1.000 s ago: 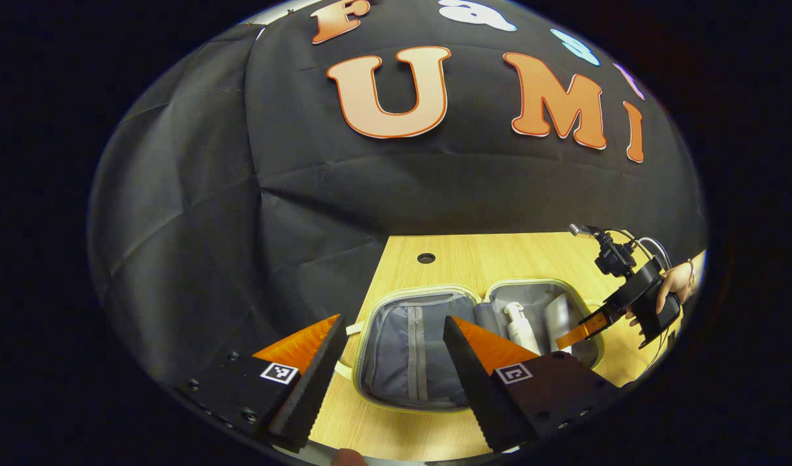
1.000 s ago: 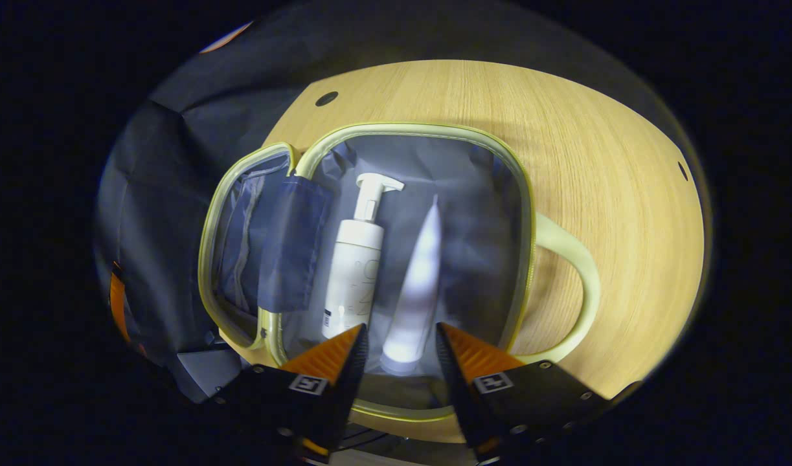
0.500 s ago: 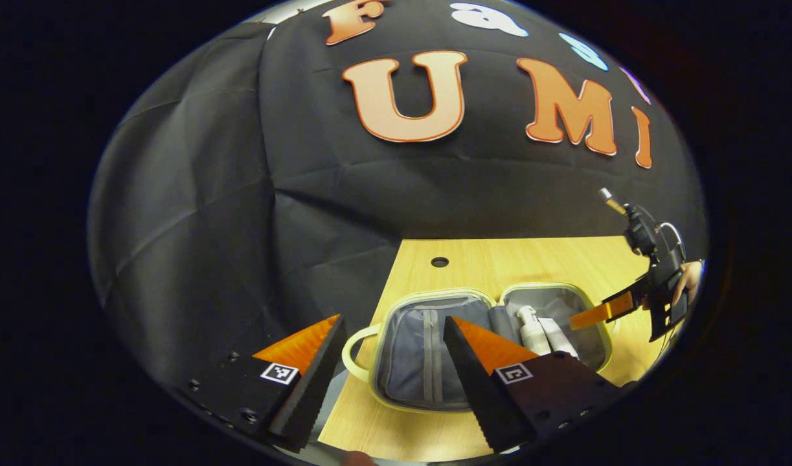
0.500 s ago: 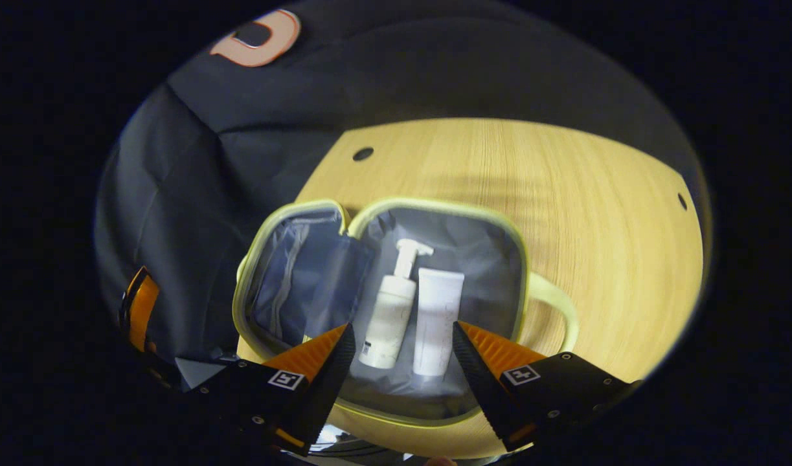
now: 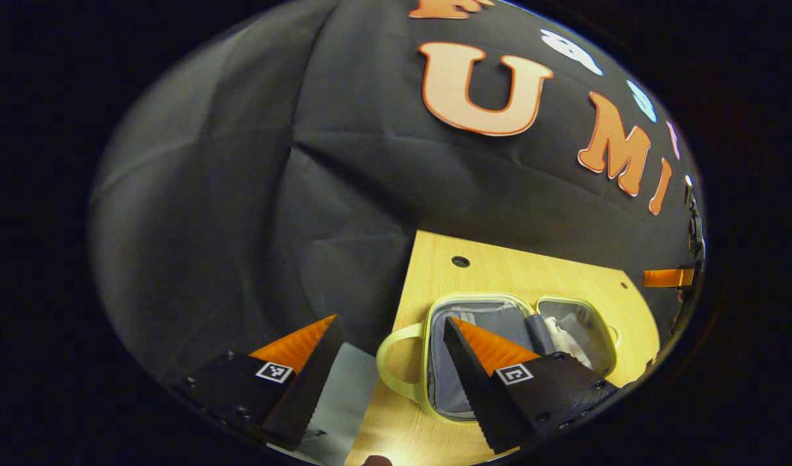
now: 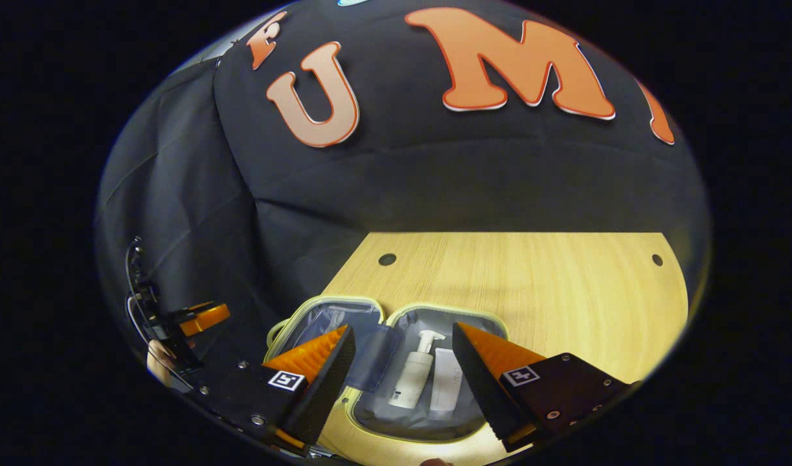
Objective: First open the suitcase, pack the skin care products into it, and then close the suitcase.
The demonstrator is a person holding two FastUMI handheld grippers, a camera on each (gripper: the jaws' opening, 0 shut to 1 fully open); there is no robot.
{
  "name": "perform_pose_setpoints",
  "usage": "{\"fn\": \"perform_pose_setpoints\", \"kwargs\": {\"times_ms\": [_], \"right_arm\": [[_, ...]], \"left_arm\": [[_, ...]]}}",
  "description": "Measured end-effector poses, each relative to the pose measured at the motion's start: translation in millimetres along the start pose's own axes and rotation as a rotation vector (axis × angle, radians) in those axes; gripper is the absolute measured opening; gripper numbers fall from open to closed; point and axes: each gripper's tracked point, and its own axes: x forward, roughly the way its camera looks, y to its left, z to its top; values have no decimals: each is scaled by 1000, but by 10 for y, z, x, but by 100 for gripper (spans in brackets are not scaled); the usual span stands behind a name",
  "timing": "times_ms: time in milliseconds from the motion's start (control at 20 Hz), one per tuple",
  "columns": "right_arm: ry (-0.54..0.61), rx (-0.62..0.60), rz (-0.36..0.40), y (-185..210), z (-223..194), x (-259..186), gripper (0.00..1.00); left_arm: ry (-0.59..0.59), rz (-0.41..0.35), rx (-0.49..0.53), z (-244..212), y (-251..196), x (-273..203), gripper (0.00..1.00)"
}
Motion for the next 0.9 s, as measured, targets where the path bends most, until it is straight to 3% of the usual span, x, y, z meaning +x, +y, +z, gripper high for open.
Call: {"fn": "perform_pose_setpoints", "kwargs": {"times_ms": [200,350,550,800,850,900], "right_arm": [[-28,-39,-115,-186,-48,-174,96],[-30,6,-151,-265,-97,-265,95],[-31,29,-225,-461,-123,-354,96],[-12,79,-267,-604,-238,-365,96],[-8,93,-268,-607,-270,-366,96],[-6,104,-266,-612,-282,-364,96]], "left_arm": [[114,-247,-265,-483,-68,414,97],[167,-231,-385,-781,216,732,98],[177,-319,-490,-927,302,893,97],[192,-395,-548,-985,175,1031,96],[193,-383,-555,-1008,166,1102,99],[201,-375,-555,-1051,154,1169,82]]}}
